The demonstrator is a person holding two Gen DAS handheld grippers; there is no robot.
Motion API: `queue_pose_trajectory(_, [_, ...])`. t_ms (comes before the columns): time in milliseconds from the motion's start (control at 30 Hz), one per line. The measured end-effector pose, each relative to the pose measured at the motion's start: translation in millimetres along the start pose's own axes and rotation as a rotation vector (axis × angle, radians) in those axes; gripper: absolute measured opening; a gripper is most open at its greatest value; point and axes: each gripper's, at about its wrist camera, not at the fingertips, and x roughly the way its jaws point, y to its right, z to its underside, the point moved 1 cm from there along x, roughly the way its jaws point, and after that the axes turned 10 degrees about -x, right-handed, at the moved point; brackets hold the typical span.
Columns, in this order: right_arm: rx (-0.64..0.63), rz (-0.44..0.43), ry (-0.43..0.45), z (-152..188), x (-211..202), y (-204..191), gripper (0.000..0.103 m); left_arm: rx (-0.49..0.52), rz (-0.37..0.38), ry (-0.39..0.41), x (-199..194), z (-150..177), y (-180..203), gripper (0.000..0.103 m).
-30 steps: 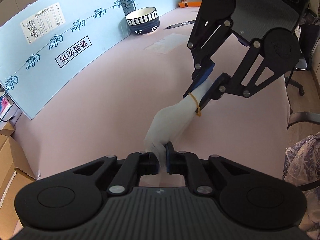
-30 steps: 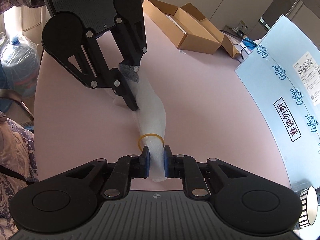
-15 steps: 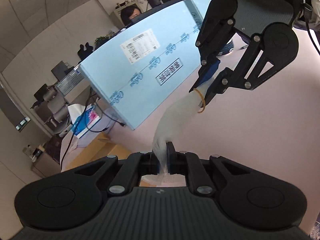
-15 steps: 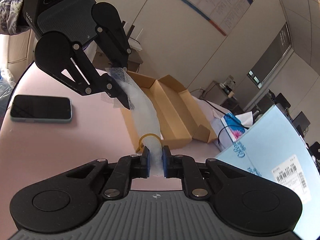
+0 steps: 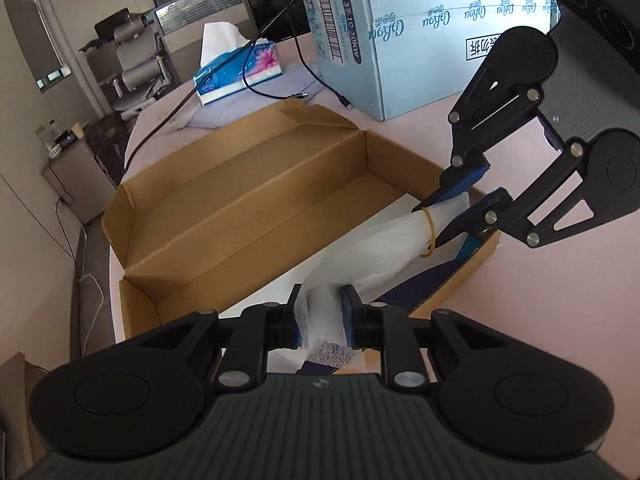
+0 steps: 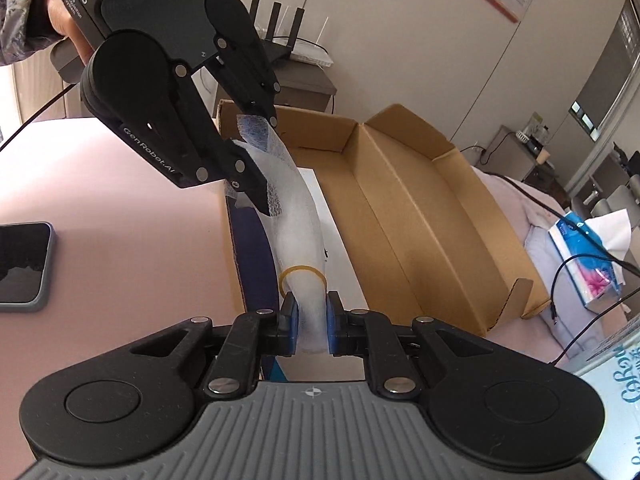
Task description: Fold shopping bag
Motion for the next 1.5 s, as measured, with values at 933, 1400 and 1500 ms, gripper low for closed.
queue_pose_trajectory(933, [0.443, 0.149, 0.329, 49.6, -139.6, -32.3, 0.103, -0.102, -0.518, 0.327, -76.1, 47.0, 113.7, 0.102])
queue_pose_trajectory(1400, [0.272, 0.363, 0.194, 85.4, -184.3, -135.1, 0.103, -0.36, -0.414, 0.483, -107.2, 78.4, 212.4, 0.103])
queue_pose_trajectory(1500, [0.259, 0.379, 0.229, 84.9, -191.5, -141.1, 0.103, -0.409, -0.449, 0.483, -107.8, 82.1, 220.8, 0.103])
